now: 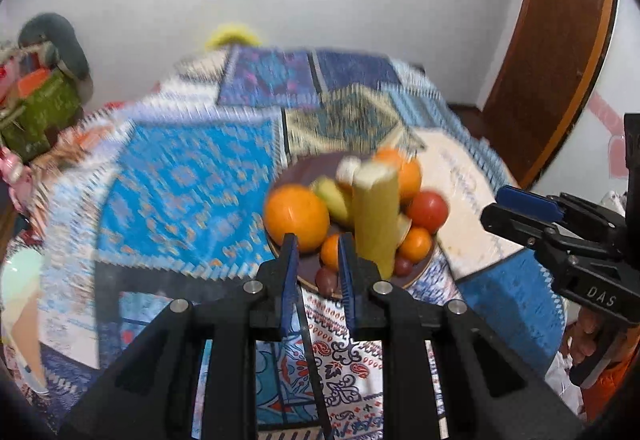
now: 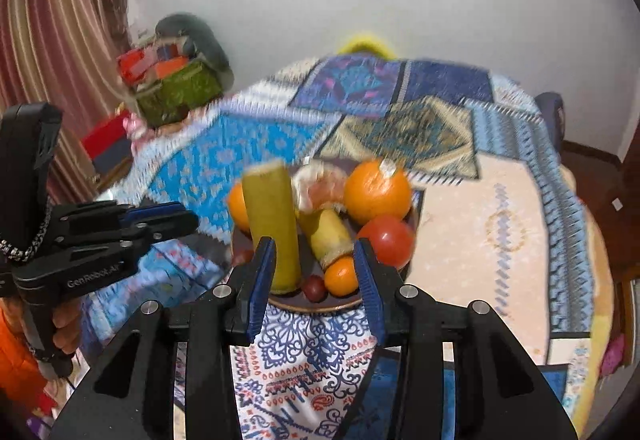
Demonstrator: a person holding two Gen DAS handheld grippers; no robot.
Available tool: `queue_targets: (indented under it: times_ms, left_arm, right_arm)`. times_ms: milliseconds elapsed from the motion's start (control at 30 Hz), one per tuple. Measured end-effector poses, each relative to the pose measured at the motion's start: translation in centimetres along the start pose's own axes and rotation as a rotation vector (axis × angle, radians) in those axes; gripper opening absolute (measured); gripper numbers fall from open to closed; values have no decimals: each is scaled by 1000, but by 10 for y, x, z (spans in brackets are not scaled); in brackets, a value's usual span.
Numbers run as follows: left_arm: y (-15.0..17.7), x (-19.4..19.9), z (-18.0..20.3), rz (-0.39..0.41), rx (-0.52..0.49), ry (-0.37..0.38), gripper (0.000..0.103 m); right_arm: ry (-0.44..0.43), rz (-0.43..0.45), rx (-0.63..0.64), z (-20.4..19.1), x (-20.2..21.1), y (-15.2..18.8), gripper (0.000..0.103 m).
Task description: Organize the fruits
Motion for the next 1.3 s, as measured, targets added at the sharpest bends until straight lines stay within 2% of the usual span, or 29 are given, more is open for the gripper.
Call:
queue_targets:
  times_ms: [400,600,667,733,800,867,1000,1067,1133,1300]
  left_arm:
    - [-45,161,68,351,-107,-46,19]
    - [-47,223,102,473,-151,-42,19]
    - [-46,233,112,496,-168,-41,27]
    - [-44,246,120,520,-183,-35,33]
    - [-42,255,126,537,-194,-41,45]
    - [-40,264,129,564,-197,-56,63]
    - [-37,275,136,590,-204,-60,75]
    - [-36,276,137,600,-207,-66,86]
    - [-35,278,139,610,-214,-73,91]
    - [-32,281,141,624,-222,-83,98]
  right_arm:
    - [45,321,-25,-4,157,-50,38]
    - [80,480,-25,-15,227,-58,51]
    - [87,510,-32,-17,240,-59,53]
    - [97,538,-47,-18,253,-59,64]
    - [107,569,-62,-18,264,-58,76]
    - [123,587,-62,-19,268,-57,80]
    - [145,607,-78,-19,270,-55,91]
    - [153,610,-89,-18,270,-55,97]
    - [165,620,-98,-17,274,-52,103]
    - [191,628,-91,-17,280,-51,103]
Point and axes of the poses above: each gripper's, at about its wrist camera, not at the fingertips, and x roughly against the way its jaws point, z to its right, y to its underside, the point moved 9 cm from there along -x, roughly the way its jaws point, and after that the axes turned 12 degrees about y, right-handed, at the moved point
